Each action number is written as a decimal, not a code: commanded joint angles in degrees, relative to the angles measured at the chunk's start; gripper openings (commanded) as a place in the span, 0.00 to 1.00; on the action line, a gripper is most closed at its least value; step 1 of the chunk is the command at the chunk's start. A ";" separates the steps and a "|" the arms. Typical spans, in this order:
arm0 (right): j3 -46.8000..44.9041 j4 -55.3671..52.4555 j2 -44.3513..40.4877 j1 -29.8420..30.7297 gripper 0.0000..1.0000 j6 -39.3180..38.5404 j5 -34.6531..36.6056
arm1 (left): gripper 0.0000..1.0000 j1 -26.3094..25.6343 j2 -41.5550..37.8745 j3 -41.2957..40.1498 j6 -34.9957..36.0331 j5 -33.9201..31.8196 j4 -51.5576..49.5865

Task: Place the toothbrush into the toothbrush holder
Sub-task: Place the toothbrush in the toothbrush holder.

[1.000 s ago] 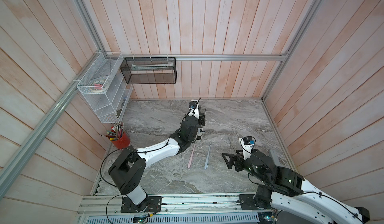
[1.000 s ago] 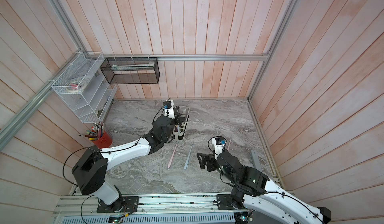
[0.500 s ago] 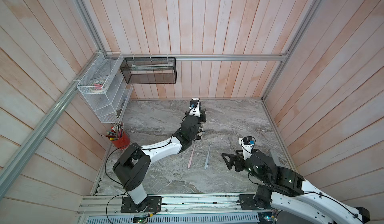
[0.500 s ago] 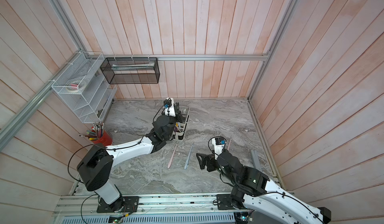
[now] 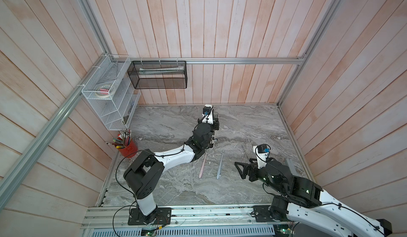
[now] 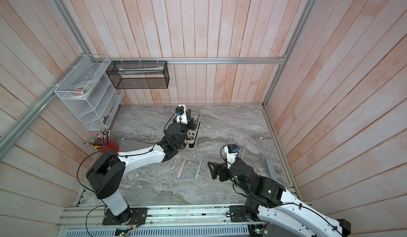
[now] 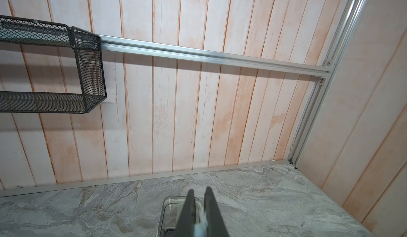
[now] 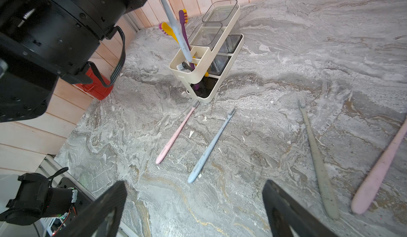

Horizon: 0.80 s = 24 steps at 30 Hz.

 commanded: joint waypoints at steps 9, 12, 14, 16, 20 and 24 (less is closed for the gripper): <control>-0.73 0.90 0.13 0.03 0.98 -0.54 -0.71 | 0.00 0.03 2.09 -3.33 0.02 -0.15 4.97; -0.65 1.02 0.26 0.06 0.98 -0.67 -0.79 | 0.00 -0.32 2.55 -3.82 0.27 -0.13 5.71; -0.72 1.05 0.22 0.06 0.98 -0.67 -0.86 | 0.00 -0.58 2.91 -3.92 0.45 -0.17 5.85; -0.71 0.99 0.20 0.05 0.98 -0.67 -0.88 | 0.00 -0.89 3.13 -4.05 0.63 -0.16 6.13; -0.74 1.09 0.09 -0.01 0.98 -0.67 -0.97 | 0.00 -1.45 3.40 -4.25 0.90 -0.43 6.39; -0.84 1.15 0.09 0.02 0.98 -0.67 -1.06 | 0.02 -2.07 3.65 -4.63 1.62 -0.72 6.84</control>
